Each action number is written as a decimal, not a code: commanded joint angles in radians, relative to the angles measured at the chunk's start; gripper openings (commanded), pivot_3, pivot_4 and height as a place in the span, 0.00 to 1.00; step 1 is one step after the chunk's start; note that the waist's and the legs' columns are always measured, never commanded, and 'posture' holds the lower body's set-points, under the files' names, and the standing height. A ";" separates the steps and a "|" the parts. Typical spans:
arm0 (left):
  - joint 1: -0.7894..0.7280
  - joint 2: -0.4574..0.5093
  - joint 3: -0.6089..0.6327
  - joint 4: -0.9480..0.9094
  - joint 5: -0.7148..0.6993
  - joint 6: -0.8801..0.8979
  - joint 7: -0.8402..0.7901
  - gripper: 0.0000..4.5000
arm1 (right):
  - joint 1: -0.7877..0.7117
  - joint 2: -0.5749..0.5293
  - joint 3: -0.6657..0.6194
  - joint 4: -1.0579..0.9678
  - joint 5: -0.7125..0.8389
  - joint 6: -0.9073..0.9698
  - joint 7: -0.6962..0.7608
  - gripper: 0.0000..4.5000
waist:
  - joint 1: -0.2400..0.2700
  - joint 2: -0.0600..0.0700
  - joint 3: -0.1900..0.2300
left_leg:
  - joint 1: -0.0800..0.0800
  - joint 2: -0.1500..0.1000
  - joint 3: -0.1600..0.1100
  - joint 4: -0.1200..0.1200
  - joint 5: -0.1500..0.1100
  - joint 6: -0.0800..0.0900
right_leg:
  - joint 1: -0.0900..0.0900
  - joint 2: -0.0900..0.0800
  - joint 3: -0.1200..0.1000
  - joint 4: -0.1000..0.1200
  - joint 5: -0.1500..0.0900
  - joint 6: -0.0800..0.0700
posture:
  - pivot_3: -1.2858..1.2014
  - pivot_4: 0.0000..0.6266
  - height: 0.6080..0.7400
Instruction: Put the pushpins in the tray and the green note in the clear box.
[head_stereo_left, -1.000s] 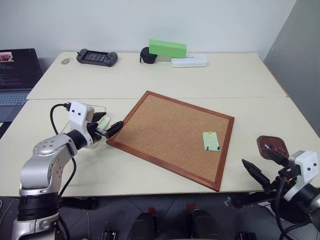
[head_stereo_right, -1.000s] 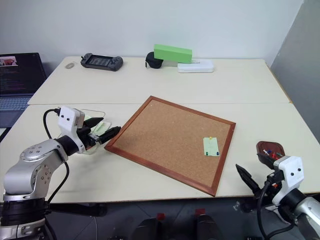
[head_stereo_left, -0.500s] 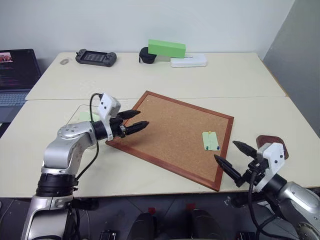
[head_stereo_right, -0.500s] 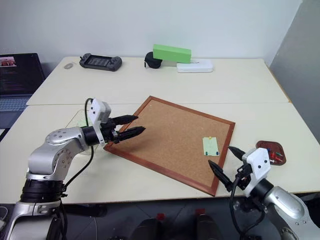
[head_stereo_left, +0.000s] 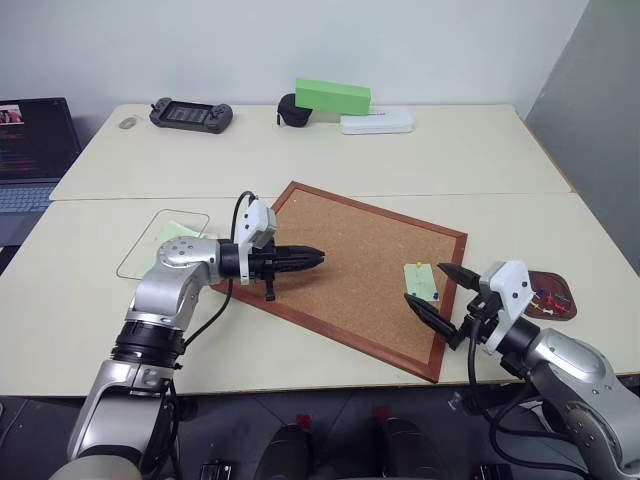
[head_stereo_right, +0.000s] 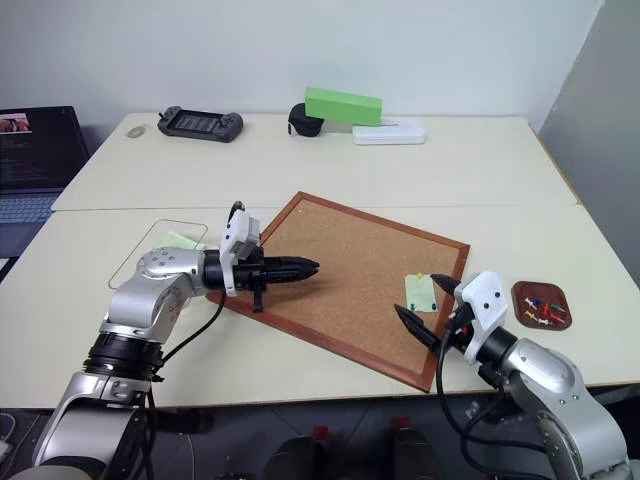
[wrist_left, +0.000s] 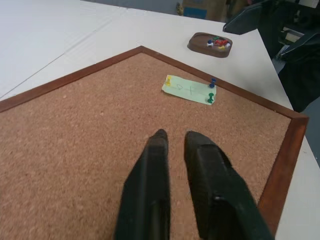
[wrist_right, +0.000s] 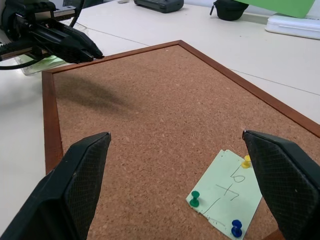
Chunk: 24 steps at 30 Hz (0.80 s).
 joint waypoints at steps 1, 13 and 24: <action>-0.027 -0.053 -0.005 0.066 0.040 -0.082 0.032 0.01 | -0.049 0.021 0.018 0.029 -0.020 -0.017 -0.007 1.00 | 0.000 0.000 0.000 | 0.000 0.000 0.000 0.000 0.000 0.000 | 0.000 0.000 0.000 0.000 0.000 0.000 | 0.52 0.24 1.00; -0.051 -0.166 -0.084 0.338 0.204 -0.242 0.064 0.01 | -0.197 0.074 0.062 0.229 -0.086 -0.029 -0.013 1.00 | -0.001 0.000 0.000 | 0.000 -0.001 0.000 0.001 0.000 0.000 | 0.000 0.000 0.000 0.001 0.000 0.000 | 0.52 0.24 1.00; -0.070 -0.165 -0.085 0.368 0.231 -0.220 0.066 0.01 | -0.292 0.152 0.073 0.422 -0.148 -0.049 -0.042 1.00 | -0.001 0.001 -0.001 | 0.001 0.000 0.000 0.001 0.000 0.000 | 0.000 0.001 0.000 0.002 0.000 0.000 | 0.52 0.24 1.00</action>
